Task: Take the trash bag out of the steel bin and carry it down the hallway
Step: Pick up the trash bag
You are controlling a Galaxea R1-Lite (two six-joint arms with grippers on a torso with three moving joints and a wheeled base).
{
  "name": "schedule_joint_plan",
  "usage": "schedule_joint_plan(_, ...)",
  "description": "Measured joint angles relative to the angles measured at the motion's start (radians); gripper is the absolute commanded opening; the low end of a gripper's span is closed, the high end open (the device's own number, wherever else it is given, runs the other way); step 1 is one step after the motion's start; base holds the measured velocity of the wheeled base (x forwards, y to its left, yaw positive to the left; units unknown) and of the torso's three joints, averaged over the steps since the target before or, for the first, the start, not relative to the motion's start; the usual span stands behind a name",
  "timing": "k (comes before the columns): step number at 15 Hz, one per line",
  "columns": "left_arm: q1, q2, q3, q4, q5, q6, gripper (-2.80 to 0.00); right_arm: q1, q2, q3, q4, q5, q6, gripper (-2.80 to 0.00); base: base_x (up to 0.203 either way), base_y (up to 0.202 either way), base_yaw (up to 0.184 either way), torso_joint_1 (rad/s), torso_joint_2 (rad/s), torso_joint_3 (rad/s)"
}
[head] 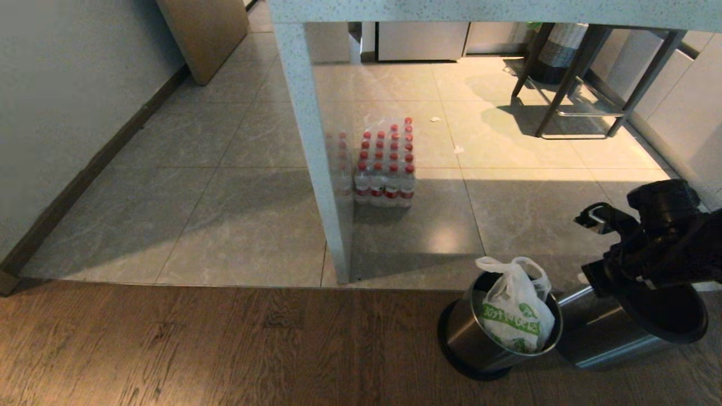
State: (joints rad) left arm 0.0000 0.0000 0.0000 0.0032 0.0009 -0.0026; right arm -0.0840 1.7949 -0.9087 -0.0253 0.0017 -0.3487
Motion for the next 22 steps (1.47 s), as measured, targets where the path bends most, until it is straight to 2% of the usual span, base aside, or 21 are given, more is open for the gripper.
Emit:
schedule_joint_plan(6,0.000,0.000,0.000,0.000,0.000,0.000,-2.80,0.050,0.037,0.007,0.100,0.083,-0.008,0.00,0.000,0.000,0.000,0.000,0.00,0.000)
schedule_joint_plan(9,0.000,0.000,0.000,0.000,0.000,0.000,-2.80,0.072,0.040,0.014,0.138,0.164,-0.043,0.00,0.000,0.000,0.000,0.000,0.00,0.000)
schedule_joint_plan(14,0.000,0.000,0.000,0.000,0.000,0.000,-2.80,0.091,0.146,-0.051,0.064,0.174,-0.086,0.00,0.000,0.000,0.000,0.000,0.00,0.000)
schedule_joint_plan(17,0.000,0.000,0.000,0.000,0.000,0.000,-2.80,0.090,0.225,-0.088,-0.017,0.166,-0.087,0.00,0.000,0.000,0.000,0.000,0.00,0.000)
schedule_joint_plan(22,0.000,0.000,0.000,0.000,0.000,0.000,-2.80,0.070,0.341,-0.174,-0.062,0.161,-0.081,0.00,0.000,0.000,0.000,0.000,0.00,0.000)
